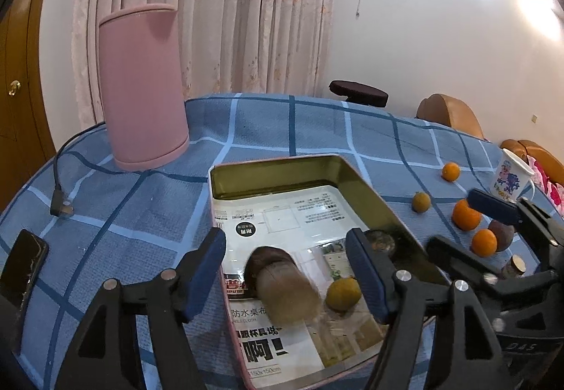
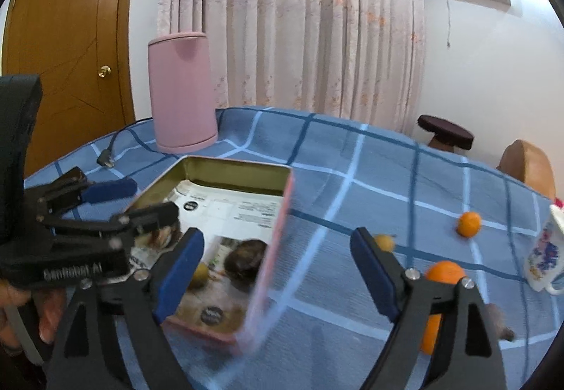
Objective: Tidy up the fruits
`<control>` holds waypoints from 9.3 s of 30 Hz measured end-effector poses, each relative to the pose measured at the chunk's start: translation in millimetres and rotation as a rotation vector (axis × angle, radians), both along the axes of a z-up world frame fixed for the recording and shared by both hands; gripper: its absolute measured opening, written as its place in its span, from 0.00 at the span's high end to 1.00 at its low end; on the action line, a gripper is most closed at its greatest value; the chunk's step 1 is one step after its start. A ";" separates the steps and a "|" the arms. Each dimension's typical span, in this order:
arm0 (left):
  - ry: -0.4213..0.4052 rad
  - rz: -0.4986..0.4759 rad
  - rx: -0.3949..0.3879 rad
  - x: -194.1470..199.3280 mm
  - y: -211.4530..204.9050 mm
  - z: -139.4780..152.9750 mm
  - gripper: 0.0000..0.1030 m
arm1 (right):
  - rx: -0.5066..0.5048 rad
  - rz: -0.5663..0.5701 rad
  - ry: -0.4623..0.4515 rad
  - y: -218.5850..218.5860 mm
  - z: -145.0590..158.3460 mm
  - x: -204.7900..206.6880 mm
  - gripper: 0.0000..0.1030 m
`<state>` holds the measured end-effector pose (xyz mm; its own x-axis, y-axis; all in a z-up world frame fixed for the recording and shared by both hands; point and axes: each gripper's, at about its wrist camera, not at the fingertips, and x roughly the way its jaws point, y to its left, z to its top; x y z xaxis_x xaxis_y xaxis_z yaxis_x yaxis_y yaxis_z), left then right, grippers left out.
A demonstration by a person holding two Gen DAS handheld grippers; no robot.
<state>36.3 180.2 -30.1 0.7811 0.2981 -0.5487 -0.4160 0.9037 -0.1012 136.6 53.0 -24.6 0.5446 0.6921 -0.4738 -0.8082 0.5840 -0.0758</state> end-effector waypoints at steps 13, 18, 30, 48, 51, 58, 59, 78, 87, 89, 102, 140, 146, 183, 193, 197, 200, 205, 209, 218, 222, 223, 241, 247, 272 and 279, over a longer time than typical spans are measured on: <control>-0.012 -0.049 0.020 4.1 -34.8 11.2 0.27 | 0.026 -0.306 0.057 -144.1 -3.7 30.4 0.07; 0.013 -0.111 0.043 15.8 -63.6 10.6 0.27 | 0.006 -0.309 0.104 -150.2 -8.2 36.1 0.10; 0.055 -0.213 0.092 39.2 -105.9 7.1 0.27 | -0.117 -0.242 0.267 -138.5 -32.2 54.8 0.49; 0.109 -0.367 0.057 88.3 -158.7 -6.7 0.27 | 0.053 -0.414 0.133 -173.4 -3.4 59.2 0.64; 0.133 -0.402 0.035 101.0 -168.6 -12.7 0.27 | 0.059 -0.430 0.137 -175.6 -5.9 63.9 0.64; 0.180 -0.458 -0.032 123.5 -177.1 -23.0 0.28 | 0.071 -0.429 0.147 -177.8 -6.2 64.4 0.64; 0.183 -0.460 -0.040 126.3 -177.4 -23.6 0.33 | 0.072 -0.427 0.149 -177.9 -6.7 65.2 0.64; 0.103 -0.450 -0.068 110.5 -167.0 -15.4 0.58 | 0.072 -0.367 0.087 -171.1 -2.9 53.7 0.64; 0.051 -0.431 -0.006 98.5 -171.8 -7.9 0.58 | 0.085 -0.348 0.067 -170.7 -1.4 49.9 0.64; 0.036 -0.423 0.009 95.2 -172.6 -5.9 0.58 | 0.089 -0.340 0.060 -171.2 -0.9 47.4 0.64; -0.052 -0.387 0.062 75.0 -174.1 3.3 0.58 | 0.109 -0.297 0.013 -169.4 2.1 36.2 0.64; -0.092 -0.200 0.104 32.8 -114.3 15.3 0.58 | 0.128 -0.113 -0.038 -102.5 29.2 16.5 0.64; -0.093 -0.145 0.096 22.1 -90.2 16.3 0.58 | 0.123 -0.063 -0.024 -77.6 30.1 11.8 0.64; -0.037 0.007 0.029 0.7 -1.8 5.7 0.58 | 0.029 0.107 0.036 31.1 4.8 -9.3 0.64; -0.011 0.020 -0.006 9.6 16.0 -0.9 0.58 | -0.021 0.120 0.072 52.3 -11.2 -1.4 0.63; 0.007 0.022 -0.002 11.9 18.5 -2.3 0.58 | -0.037 0.137 0.085 57.5 -14.8 -0.8 0.62; 0.023 0.057 0.000 12.5 20.3 -4.3 0.57 | -0.055 0.154 0.107 60.9 -17.9 0.4 0.61; 0.013 0.054 -0.007 8.7 18.4 0.5 0.49 | -0.033 0.131 0.096 53.0 -15.9 -0.6 0.19; -0.006 0.043 0.020 6.9 5.9 8.8 0.32 | -0.042 0.103 0.049 38.8 -12.7 -4.6 0.20; 0.004 -0.043 0.060 20.3 -35.2 11.8 0.32 | -0.041 -0.125 -0.029 -47.2 3.7 22.8 0.15; 0.011 -0.093 0.085 31.2 -58.5 14.1 0.31 | -0.050 -0.268 -0.034 -86.3 7.0 46.6 0.12; 0.015 -0.110 0.093 34.7 -65.0 14.3 0.31 | -0.048 -0.290 -0.011 -95.1 6.0 53.7 0.12; 0.089 -0.251 0.153 90.5 -127.2 6.7 0.31 | -0.137 -0.304 0.264 -114.8 -37.9 99.3 0.47; 0.108 -0.298 0.106 111.1 -142.0 3.5 0.31 | -0.043 -0.374 0.252 -139.5 -28.0 104.4 0.48; 0.205 -0.427 -0.073 179.0 -161.4 -29.2 0.52 | 0.056 -0.449 0.213 -174.2 -14.6 104.9 0.48; 0.139 -0.420 -0.028 144.1 -162.5 -16.3 0.53 | 0.074 -0.419 0.181 -167.3 -9.8 91.3 0.48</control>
<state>180.4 17.6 -46.4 0.7492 -0.0458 -0.6607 -0.0247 0.9950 -0.0971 227.8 -114.3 -34.4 0.6974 0.4660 -0.5445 -0.4979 0.8615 0.0994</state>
